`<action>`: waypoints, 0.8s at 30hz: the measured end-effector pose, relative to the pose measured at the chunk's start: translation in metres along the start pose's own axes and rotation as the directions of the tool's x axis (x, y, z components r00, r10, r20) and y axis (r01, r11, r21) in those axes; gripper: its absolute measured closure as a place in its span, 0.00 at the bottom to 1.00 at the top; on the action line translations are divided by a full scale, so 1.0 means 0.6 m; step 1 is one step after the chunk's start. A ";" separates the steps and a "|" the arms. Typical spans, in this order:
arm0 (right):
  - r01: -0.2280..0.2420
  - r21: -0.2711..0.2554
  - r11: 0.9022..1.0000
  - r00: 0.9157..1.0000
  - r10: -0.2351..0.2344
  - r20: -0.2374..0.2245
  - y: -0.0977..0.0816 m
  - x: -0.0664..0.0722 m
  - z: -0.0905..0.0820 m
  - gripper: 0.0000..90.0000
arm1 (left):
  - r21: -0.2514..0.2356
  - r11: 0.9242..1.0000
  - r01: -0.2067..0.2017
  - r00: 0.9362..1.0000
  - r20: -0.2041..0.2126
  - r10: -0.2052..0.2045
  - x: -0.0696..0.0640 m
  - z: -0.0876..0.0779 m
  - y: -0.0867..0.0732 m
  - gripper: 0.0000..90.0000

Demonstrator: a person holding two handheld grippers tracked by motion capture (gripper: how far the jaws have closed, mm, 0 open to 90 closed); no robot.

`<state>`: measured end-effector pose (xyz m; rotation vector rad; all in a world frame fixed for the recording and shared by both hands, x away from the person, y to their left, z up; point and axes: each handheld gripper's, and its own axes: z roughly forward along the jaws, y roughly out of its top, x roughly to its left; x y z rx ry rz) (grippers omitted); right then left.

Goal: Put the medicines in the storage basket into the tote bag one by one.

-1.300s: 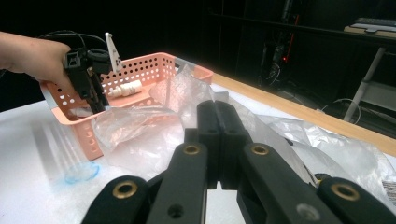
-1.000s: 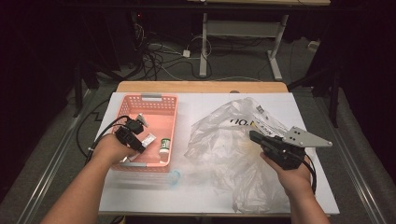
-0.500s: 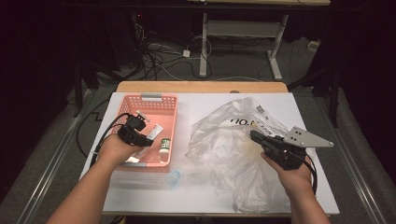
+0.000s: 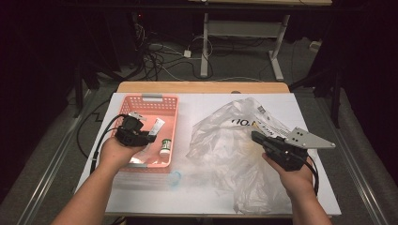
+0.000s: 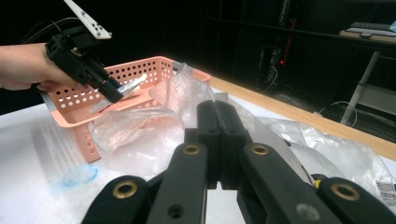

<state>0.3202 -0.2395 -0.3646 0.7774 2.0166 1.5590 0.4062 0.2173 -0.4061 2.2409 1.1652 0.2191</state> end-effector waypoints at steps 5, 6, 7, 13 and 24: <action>0.002 0.001 1.000 1.000 -0.002 -0.001 0.000 0.000 0.000 1.00 | -0.059 0.998 0.001 1.000 -0.006 -0.001 -0.001 -0.010 -0.006 0.74; 0.002 0.001 1.000 1.000 -0.002 -0.002 -0.001 0.000 0.000 1.00 | -0.074 0.997 0.000 1.000 -0.008 -0.001 -0.002 -0.011 -0.008 0.73; 0.003 0.001 1.000 1.000 -0.003 -0.002 -0.001 0.000 0.000 1.00 | -0.087 0.996 0.002 1.000 -0.009 -0.003 -0.003 -0.013 -0.009 0.73; 0.000 0.005 1.000 1.000 0.000 -0.002 -0.002 0.000 0.001 1.00 | -0.152 0.988 0.005 1.000 -0.011 -0.006 -0.009 -0.025 -0.020 0.74; 0.000 0.008 1.000 1.000 0.000 -0.003 -0.003 0.001 0.002 1.00 | -0.234 0.972 -0.003 1.000 0.004 0.004 -0.036 -0.048 -0.045 0.74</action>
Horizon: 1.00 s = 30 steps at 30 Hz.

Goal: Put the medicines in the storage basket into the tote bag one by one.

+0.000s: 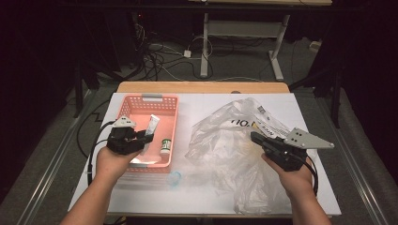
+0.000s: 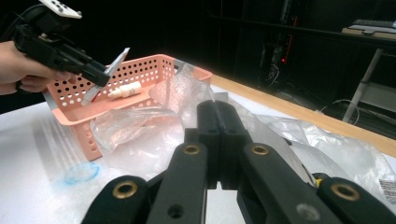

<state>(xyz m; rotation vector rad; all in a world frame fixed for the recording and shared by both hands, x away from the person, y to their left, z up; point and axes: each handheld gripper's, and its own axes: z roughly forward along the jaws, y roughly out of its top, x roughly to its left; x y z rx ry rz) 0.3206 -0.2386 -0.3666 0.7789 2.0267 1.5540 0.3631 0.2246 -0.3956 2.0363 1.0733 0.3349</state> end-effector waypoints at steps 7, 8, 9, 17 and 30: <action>-0.001 -0.001 1.000 1.000 0.001 0.002 0.000 0.000 -0.001 1.00 | -0.048 0.999 -0.025 0.999 0.038 0.027 -0.036 -0.018 -0.001 0.74; -0.001 -0.001 1.000 1.000 0.001 0.001 0.000 0.000 0.000 1.00 | -0.051 0.998 -0.025 0.999 0.045 0.027 -0.042 -0.020 0.000 0.74; -0.001 -0.001 1.000 1.000 0.001 0.000 0.000 0.001 0.000 1.00 | -0.055 0.998 -0.030 0.998 0.049 0.033 -0.048 -0.021 0.000 0.74; 0.004 -0.005 1.000 1.000 -0.004 0.002 0.002 0.000 -0.002 1.00 | -0.082 0.994 -0.069 0.992 0.096 0.077 -0.095 -0.026 0.007 0.74; 0.005 -0.004 1.000 1.000 -0.005 0.001 0.001 0.000 -0.003 1.00 | -0.095 0.990 -0.100 0.981 0.160 0.114 -0.145 -0.008 0.000 0.74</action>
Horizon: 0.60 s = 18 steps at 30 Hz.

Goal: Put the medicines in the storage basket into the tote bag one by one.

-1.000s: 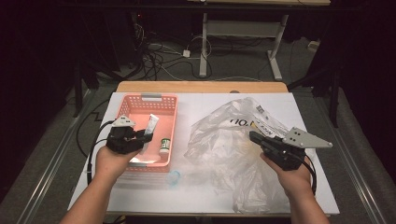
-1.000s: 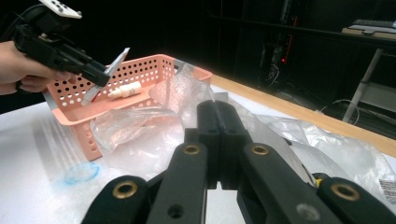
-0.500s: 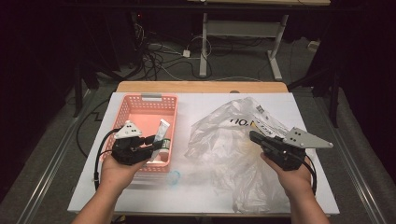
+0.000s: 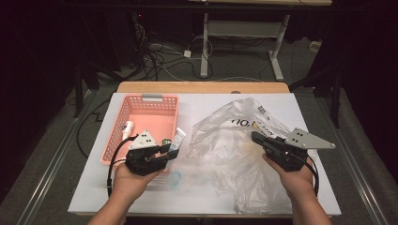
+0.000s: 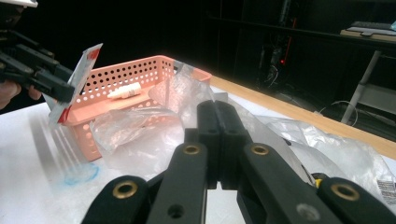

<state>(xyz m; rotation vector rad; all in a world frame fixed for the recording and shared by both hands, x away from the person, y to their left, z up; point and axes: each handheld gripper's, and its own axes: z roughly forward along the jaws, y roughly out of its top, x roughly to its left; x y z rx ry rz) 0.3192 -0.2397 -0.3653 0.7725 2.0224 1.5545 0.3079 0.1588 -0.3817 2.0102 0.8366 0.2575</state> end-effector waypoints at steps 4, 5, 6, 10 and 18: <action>-0.002 0.000 1.000 1.000 0.002 0.000 0.000 0.001 0.000 1.00 | 0.004 1.000 -0.001 1.000 0.022 0.001 -0.011 0.012 -0.007 0.74; -0.001 0.000 1.000 1.000 0.001 0.002 0.000 0.001 0.000 1.00 | 0.005 1.000 -0.003 1.000 0.027 0.003 -0.014 0.015 -0.008 0.74; -0.003 0.001 1.000 1.000 0.003 0.003 0.000 0.001 -0.001 1.00 | 0.005 1.000 -0.003 0.999 0.033 0.003 -0.017 0.017 -0.010 0.74; -0.001 0.000 1.000 1.000 0.001 0.002 0.000 0.000 -0.001 1.00 | 0.014 1.000 -0.018 0.999 0.048 0.017 -0.030 0.026 -0.012 0.74; 0.001 -0.006 1.000 1.000 -0.001 0.004 0.001 -0.001 -0.002 1.00 | 0.013 0.999 -0.043 0.995 0.088 0.041 -0.057 0.037 -0.011 0.74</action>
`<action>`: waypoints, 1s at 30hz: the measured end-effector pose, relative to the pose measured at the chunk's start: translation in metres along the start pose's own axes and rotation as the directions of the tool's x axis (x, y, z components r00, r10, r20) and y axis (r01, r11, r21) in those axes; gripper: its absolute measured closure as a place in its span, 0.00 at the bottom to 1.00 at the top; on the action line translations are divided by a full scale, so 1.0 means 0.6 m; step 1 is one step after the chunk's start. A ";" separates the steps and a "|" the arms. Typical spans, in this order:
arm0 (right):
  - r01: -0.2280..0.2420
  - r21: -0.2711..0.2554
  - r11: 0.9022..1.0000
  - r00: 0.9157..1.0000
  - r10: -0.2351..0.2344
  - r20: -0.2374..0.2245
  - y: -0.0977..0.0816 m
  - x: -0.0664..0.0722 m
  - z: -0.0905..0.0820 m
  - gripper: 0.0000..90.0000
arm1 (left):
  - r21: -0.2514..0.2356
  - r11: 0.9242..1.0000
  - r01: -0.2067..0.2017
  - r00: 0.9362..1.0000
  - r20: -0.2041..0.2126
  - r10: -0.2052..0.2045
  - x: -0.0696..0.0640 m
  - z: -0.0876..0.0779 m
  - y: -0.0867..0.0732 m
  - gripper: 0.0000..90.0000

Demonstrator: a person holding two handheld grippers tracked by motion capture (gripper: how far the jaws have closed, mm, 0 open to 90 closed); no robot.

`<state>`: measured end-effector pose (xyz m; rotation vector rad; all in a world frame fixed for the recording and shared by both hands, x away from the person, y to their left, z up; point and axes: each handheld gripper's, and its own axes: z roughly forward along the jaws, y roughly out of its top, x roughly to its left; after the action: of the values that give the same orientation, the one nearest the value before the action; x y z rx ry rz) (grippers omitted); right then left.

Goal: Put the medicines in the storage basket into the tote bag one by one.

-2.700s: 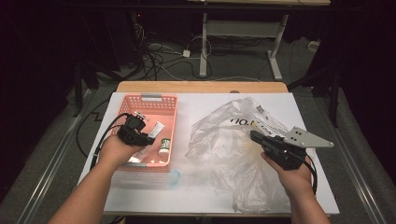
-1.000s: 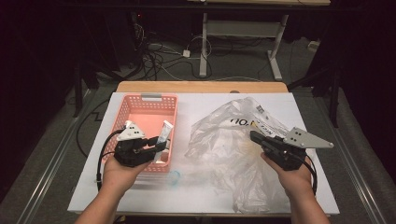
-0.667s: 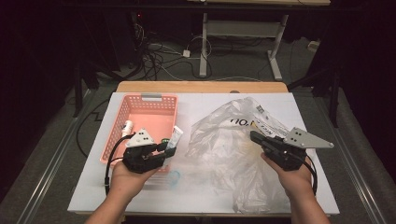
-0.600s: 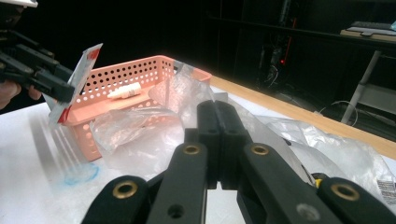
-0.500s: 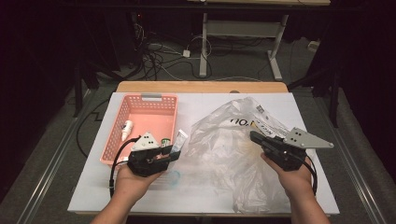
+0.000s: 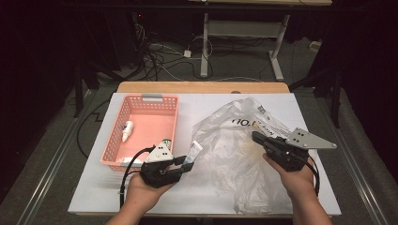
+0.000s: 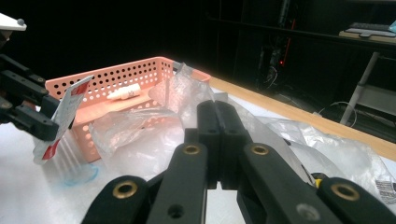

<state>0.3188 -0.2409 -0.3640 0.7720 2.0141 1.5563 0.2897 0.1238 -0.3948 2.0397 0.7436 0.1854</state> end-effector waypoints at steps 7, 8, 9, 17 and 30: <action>0.000 0.004 1.000 1.000 0.000 -0.005 0.000 0.002 0.001 1.00 | -0.003 1.000 -0.026 0.999 0.033 0.026 -0.022 0.020 0.015 0.73; -0.003 0.005 1.000 1.000 0.003 -0.005 -0.001 0.002 0.001 1.00 | -0.005 0.999 -0.032 0.999 0.039 0.032 -0.026 0.024 0.019 0.73; -0.004 0.006 1.000 1.000 0.004 -0.006 -0.001 0.002 0.001 1.00 | -0.005 0.999 -0.034 0.999 0.041 0.035 -0.028 0.026 0.021 0.73; -0.002 0.004 1.000 1.000 0.002 -0.006 0.000 0.002 0.001 1.00 | 0.007 0.999 -0.053 0.997 0.064 0.053 -0.041 0.063 0.037 0.73; -0.011 -0.023 1.000 1.000 0.011 -0.013 0.010 0.003 0.004 1.00 | 0.014 0.998 -0.060 0.996 0.070 0.059 -0.043 0.111 0.061 0.73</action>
<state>0.3199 -0.2367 -0.3587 0.7676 2.0008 1.5916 0.3116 0.0470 -0.3984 2.0744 0.6438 0.1426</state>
